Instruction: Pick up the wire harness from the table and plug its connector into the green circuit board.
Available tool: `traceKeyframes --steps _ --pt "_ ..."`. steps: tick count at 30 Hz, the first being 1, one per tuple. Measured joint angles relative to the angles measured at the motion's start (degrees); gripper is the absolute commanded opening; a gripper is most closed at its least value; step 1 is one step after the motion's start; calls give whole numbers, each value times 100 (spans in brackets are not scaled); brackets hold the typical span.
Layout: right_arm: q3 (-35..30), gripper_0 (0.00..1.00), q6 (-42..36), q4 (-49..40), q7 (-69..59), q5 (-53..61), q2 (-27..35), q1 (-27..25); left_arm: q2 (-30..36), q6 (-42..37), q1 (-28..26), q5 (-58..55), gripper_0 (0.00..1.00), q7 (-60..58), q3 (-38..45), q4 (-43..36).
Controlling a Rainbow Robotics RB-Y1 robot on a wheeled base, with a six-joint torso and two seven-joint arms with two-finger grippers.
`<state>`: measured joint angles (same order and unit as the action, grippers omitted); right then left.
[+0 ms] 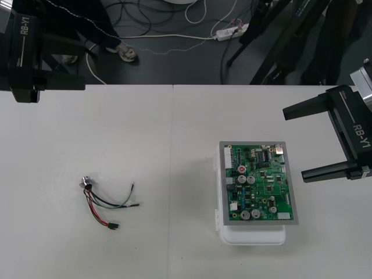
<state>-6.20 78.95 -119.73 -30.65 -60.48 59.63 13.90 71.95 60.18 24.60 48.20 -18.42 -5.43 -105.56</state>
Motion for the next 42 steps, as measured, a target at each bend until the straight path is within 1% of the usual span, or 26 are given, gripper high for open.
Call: traceKeyframes --steps 31,36,42 --pt "0 100 0 0 0 0 0 0 -7 1 -7 3 61 0 -6 1" --pt "1 100 3 2 0 -2 -6 -13 -280 34 -193 29 61 0 -89 6" --pt "13 100 46 3 0 -6 -235 -245 -513 93 -235 269 61 0 -35 9"
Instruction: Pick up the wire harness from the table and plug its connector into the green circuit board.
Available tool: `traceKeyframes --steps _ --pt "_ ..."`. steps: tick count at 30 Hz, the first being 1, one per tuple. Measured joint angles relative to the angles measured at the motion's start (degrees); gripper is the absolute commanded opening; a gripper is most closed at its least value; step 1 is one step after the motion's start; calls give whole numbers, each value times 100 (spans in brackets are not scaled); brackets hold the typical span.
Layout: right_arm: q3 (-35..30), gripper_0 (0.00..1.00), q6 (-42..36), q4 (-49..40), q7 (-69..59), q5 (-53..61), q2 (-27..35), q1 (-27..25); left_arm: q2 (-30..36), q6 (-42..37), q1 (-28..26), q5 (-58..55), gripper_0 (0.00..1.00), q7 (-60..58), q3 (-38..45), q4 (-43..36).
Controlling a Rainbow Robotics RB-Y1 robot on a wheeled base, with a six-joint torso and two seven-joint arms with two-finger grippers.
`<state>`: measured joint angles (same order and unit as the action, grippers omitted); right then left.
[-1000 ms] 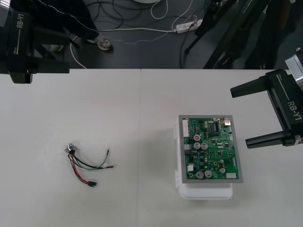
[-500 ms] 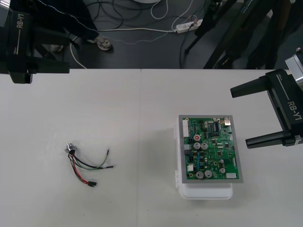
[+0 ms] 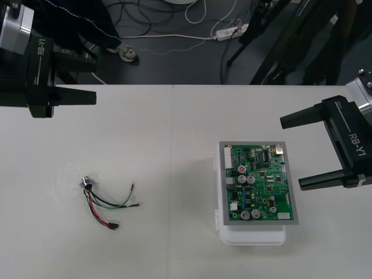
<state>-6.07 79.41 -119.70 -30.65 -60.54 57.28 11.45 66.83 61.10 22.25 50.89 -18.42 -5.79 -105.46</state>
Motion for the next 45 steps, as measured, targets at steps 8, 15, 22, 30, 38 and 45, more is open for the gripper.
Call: traceKeyframes --steps 8,15,22,30,38,45 --pt "-64 100 90 2 0 9 -84 -11 -8 368 -1 668 61 0 3 0" --pt "-683 100 197 26 0 466 -115 -204 113 908 -3 1281 61 25 1 -1" --pt "-1096 100 906 481 0 855 -237 -354 642 1039 -11 1735 61 858 -306 -44" --pt "-1712 100 1017 919 1 873 -765 -440 1292 962 44 2054 61 2333 -1085 -154" --pt "-1999 100 1023 991 6 876 -967 -784 1895 457 798 2094 79 2351 -2680 -175" --pt "-2000 100 1023 999 919 874 -980 -1093 2046 29 2159 2439 97 2425 -4380 -175"
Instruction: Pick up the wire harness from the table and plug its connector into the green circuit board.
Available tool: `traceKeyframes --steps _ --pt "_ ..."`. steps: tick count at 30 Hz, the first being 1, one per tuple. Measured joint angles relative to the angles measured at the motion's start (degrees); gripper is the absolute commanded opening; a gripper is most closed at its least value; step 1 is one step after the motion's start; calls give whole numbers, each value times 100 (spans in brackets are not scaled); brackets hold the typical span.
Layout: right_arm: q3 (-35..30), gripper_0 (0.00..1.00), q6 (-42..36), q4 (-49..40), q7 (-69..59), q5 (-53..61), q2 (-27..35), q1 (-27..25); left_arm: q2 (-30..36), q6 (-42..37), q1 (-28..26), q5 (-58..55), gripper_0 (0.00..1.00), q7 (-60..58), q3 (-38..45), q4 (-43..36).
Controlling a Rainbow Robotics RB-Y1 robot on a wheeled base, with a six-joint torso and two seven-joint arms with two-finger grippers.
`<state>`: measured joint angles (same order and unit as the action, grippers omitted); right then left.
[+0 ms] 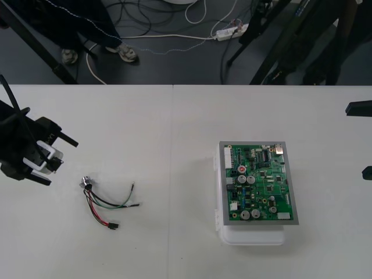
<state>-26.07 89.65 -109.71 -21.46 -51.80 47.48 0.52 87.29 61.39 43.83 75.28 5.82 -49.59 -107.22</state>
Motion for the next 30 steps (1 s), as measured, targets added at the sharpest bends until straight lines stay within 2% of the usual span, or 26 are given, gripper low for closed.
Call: traceKeyframes --steps 7,12,16,30 --pt "0 100 1 20 11 -1 -304 -125 -19 -393 1383 279 100 866 -1532 150" --pt "-1 100 1 43 11 -3 -610 -155 -232 -764 2270 262 100 2284 -2814 693" --pt "-1 100 1 46 11 -4 -744 -200 -568 -1128 2790 165 100 2842 -3717 1179" --pt "-1 100 1 48 13 -5 -1038 -260 -1334 -1837 2916 -565 100 2841 -4552 2036"
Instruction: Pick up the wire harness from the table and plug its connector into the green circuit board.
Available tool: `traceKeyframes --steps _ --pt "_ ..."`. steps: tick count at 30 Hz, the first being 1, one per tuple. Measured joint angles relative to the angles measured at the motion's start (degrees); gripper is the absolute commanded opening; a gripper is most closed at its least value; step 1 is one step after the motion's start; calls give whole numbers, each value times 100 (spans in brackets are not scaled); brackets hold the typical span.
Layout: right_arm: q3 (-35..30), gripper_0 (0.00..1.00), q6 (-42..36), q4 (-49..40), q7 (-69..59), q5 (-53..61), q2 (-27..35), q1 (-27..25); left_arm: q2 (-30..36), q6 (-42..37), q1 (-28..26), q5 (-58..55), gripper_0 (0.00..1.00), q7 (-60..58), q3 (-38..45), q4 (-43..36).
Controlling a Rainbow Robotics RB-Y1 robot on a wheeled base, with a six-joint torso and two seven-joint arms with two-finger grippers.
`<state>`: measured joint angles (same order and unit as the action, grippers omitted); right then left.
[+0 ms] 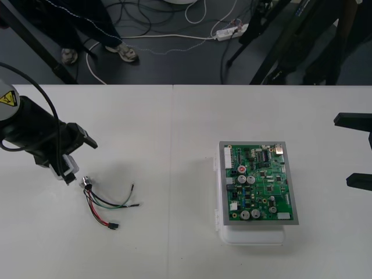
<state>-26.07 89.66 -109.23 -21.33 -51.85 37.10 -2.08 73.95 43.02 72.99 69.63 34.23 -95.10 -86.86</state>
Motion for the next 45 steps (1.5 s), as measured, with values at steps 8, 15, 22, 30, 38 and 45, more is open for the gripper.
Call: traceKeyframes --steps 8,15,22,30,38,45 --pt "0 100 0 1 11 -78 -75 -50 -437 -72 0 -1338 100 557 -611 787" --pt "1 100 0 1 109 -253 -76 -56 -695 -236 0 -1705 100 2135 -892 1014" --pt "5 100 0 1 115 -310 -76 -57 -829 -412 -9 -1817 100 2211 -946 1243" --pt "5 100 0 1 341 -271 -76 -59 -939 -480 -166 -1942 100 2211 -946 1466" --pt "60 100 0 0 341 177 -75 -59 -949 -510 -364 -1952 100 2211 -946 1473" --pt "202 100 0 0 341 429 -74 -57 -975 -530 -449 -1952 100 2211 -946 1484"
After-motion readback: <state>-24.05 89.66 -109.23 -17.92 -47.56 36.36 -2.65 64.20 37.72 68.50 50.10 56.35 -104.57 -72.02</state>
